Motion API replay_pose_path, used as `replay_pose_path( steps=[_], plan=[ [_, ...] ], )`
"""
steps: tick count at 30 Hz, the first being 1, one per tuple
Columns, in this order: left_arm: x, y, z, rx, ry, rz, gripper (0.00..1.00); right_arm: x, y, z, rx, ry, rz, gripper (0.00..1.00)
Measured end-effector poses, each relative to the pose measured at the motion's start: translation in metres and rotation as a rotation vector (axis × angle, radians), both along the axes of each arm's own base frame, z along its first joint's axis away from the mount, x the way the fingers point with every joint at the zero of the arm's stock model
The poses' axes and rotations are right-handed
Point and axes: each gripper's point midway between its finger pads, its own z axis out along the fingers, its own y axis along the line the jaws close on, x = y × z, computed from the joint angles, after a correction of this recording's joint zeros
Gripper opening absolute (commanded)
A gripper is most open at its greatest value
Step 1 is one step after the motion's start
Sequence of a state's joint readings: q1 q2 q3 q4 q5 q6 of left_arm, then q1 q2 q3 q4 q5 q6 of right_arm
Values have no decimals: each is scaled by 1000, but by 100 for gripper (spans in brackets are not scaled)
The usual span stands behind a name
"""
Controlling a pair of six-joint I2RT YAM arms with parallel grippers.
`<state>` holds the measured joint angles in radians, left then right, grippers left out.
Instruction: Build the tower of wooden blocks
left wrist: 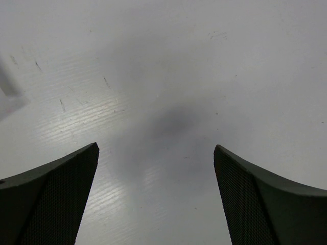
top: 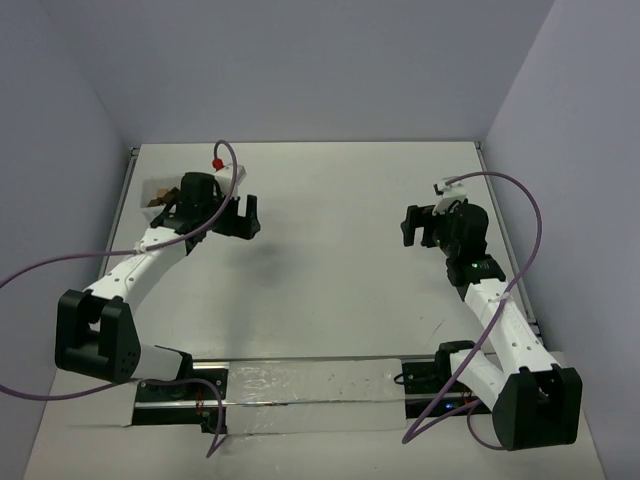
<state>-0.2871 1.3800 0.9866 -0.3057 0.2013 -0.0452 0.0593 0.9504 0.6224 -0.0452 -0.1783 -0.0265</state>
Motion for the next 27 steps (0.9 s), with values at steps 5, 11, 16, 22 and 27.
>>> replay_pose_path(
  steps=[5, 11, 16, 22, 27],
  plan=[
    [3, -2, 6, -8, 8, -4, 99, 0, 0, 0, 0, 1, 1, 100],
    [30, 36, 27, -62, 24, 101, 99, 0, 0, -1, -1, 4, 0, 100],
    [68, 138, 44, -93, 21, 338, 99, 1, 1, -5, 0, 15, 4, 100],
    [80, 211, 31, -58, 94, 482, 79, 2, 1, -14, -1, 47, 7, 100],
    [93, 257, 10, -47, 162, 557, 67, 2, 1, -15, -1, 47, 7, 100]
  ],
)
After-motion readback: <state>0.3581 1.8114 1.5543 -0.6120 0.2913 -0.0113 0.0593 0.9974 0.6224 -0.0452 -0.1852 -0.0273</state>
